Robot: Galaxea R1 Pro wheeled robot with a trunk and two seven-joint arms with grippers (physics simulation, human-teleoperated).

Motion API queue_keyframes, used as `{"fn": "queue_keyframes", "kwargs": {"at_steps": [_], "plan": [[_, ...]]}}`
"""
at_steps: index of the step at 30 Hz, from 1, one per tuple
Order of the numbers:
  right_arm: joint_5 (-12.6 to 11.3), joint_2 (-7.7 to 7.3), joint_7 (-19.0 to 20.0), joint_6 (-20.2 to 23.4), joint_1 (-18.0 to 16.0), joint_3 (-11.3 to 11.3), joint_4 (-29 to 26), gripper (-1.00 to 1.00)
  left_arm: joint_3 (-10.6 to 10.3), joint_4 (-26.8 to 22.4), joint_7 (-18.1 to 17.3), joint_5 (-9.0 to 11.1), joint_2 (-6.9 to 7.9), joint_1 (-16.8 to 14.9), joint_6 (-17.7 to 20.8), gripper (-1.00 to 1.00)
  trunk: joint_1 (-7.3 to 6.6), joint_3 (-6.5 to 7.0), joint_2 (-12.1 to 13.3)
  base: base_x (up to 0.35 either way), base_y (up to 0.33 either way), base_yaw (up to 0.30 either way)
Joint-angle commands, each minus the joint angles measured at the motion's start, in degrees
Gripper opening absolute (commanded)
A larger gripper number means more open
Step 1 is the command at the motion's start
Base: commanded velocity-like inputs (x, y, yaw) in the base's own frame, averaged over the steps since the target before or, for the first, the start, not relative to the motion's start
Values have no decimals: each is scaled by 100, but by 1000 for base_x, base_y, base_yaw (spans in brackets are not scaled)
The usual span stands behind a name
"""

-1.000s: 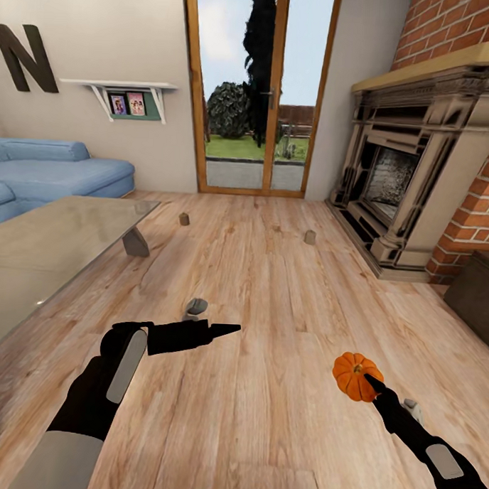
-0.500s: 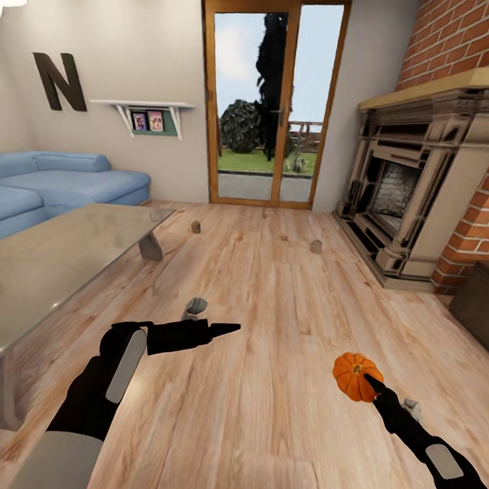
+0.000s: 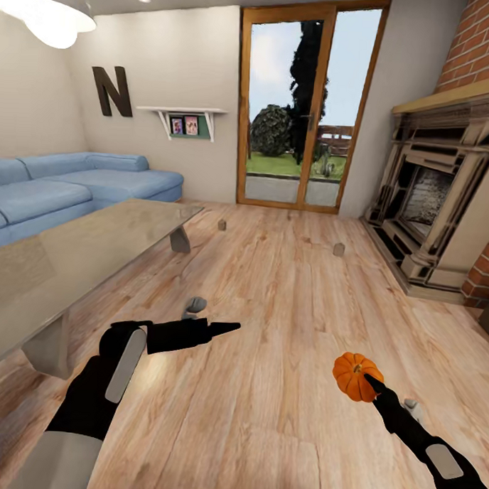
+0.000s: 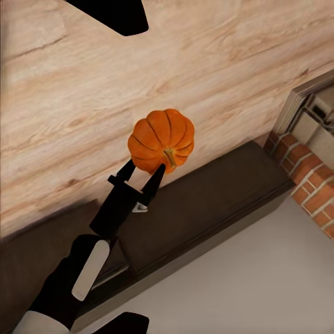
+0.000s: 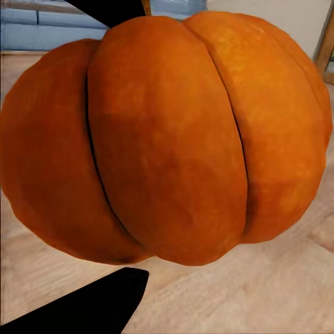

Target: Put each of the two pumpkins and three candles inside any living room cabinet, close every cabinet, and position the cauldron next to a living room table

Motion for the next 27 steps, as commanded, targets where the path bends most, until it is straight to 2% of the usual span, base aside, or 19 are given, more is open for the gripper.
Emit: {"fn": "queue_keyframes", "kwargs": {"at_steps": [1, 18, 27], "plan": [[-36, 0, 12, 50, -3, -28, 2, -100, 4, 1, -22, -15, -3, -5, 23, 100, -4, -2, -2, -263, -146, 261], [-36, -4, 12, 50, -3, -28, 2, -100, 4, 0, -36, -3, 1, -5, 25, 100, -4, 59, -2, -118, -34, 261], [-36, -5, 12, 50, -3, -28, 2, -100, 4, 3, -43, 18, 4, -5, 31, 100, -4, 91, -2, -28, 0, 262]]}}
